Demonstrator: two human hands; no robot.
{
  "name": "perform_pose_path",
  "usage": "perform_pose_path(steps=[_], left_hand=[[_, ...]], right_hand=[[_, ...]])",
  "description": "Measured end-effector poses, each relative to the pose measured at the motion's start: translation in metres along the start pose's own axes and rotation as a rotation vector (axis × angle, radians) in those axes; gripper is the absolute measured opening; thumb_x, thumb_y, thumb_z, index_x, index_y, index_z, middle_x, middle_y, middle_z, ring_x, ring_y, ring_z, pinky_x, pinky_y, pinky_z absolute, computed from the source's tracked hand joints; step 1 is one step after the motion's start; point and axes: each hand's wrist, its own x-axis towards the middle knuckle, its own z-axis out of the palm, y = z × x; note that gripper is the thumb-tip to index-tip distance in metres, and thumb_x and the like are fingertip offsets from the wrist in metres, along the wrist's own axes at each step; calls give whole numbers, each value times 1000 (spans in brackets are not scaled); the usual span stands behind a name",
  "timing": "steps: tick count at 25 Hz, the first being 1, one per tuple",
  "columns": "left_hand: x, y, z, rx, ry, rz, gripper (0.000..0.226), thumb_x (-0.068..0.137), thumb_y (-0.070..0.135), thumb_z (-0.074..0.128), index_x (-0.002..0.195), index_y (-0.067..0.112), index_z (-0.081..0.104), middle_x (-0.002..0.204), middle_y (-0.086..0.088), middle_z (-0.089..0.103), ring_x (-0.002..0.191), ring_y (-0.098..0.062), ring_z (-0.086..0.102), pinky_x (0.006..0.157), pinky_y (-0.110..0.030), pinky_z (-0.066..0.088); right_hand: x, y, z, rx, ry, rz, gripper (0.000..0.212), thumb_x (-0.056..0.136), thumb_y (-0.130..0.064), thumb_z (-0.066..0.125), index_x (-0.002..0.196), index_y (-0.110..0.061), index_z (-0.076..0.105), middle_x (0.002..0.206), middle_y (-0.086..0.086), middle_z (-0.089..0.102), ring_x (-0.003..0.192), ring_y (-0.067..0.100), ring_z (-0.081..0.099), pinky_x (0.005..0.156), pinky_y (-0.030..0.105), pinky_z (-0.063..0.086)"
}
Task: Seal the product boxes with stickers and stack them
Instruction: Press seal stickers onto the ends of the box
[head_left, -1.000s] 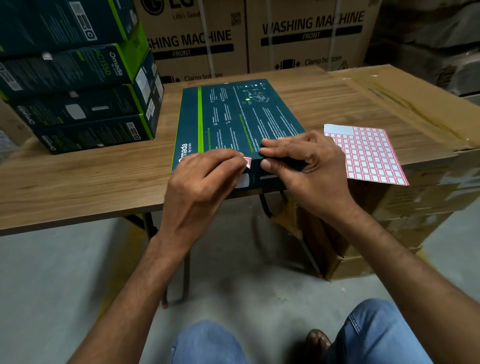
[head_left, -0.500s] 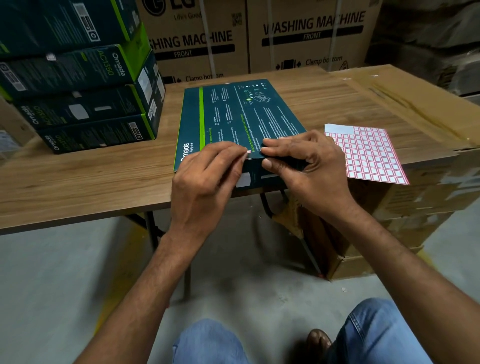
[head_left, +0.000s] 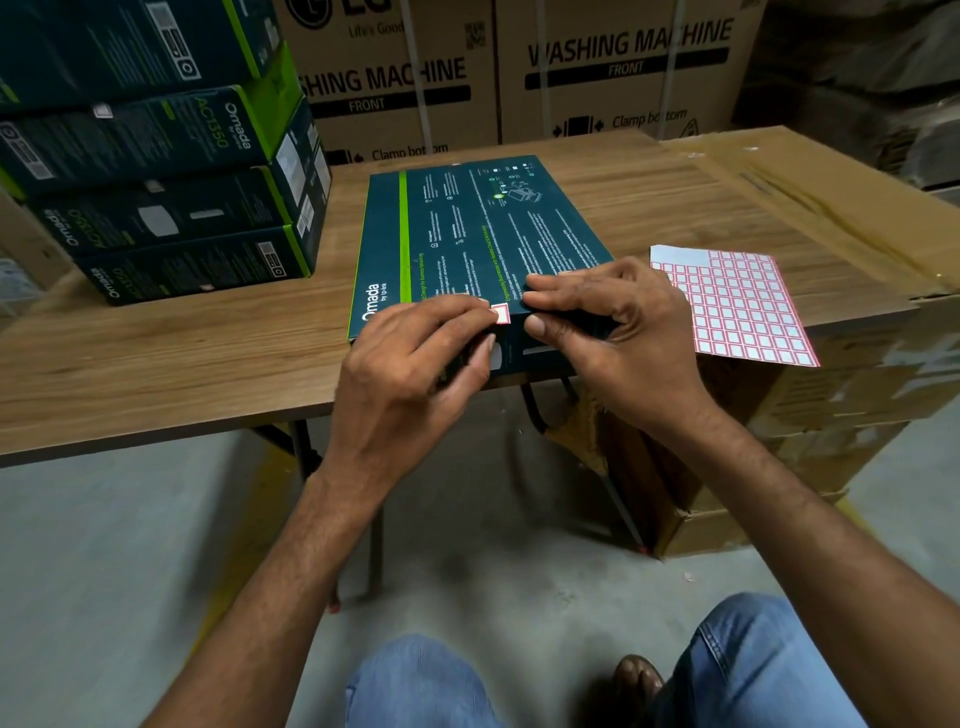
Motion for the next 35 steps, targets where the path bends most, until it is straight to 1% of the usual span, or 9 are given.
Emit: perform_pose_path(steps=[2,6,10,14,18,24,29,32,35], left_hand=[[-1,-3,-6,6,-46,6,26,101,18,73,126,8,73,125,-5,74,118,-17,68,103,-34,50],[-4,-15,-15,103,-116,-50,41,99,40,74,132,16,69,136,2,70,132,-15,62,107,-42,44],[-7,-22,-14,3,-97,-141,41,95,43,77,128,20,73,137,6,69,134,-13,60,110,-45,44],[-9,-19,-8,-10,-49,-127,33,97,40,75,127,27,75,135,11,70,131,-13,62,109,-44,43],[-7,-19,-4,-123,-5,-235,26,94,40,77,118,30,79,127,16,72,127,-7,64,107,-51,44],[-5,-20,-7,-222,-25,-339,26,88,40,83,113,31,81,122,18,74,125,-3,64,109,-52,43],[-2,-19,-9,-272,-46,-395,26,86,41,85,111,33,81,120,20,74,125,1,63,110,-52,44],[-2,-19,-9,-290,-49,-409,27,85,41,86,110,33,81,118,20,74,124,2,64,110,-52,46],[-1,-18,-8,-318,-35,-433,26,84,41,86,109,34,81,116,22,75,122,1,65,108,-52,48]], right_hand=[[0,-1,-1,-9,-9,7,24,87,-34,83,109,-26,81,116,-16,76,106,7,66,92,48,53],[-2,-10,-6,-63,-57,15,23,91,-36,75,113,-29,79,119,-18,74,109,6,62,95,49,50],[13,-27,-14,-22,-145,218,24,101,-45,64,110,-31,81,101,-22,73,105,7,61,89,46,54],[28,-32,-17,-26,-265,238,21,96,-46,70,106,-32,81,103,-22,75,107,3,66,92,43,57],[33,-35,-16,-30,-303,254,17,92,-41,75,102,-30,83,108,-20,74,107,-3,66,97,38,57],[38,-44,-10,16,-339,312,12,85,-39,84,93,-30,82,106,-21,75,105,-7,67,97,33,58],[42,-45,-8,52,-374,400,11,86,-38,83,88,-28,79,107,-23,73,103,-7,65,98,38,56],[30,-44,-7,37,-365,314,17,88,-51,72,90,-34,74,113,-27,70,114,0,62,107,50,47],[14,-40,-7,-11,-310,205,9,93,-45,68,94,-36,68,117,-25,68,120,4,55,107,53,42]])
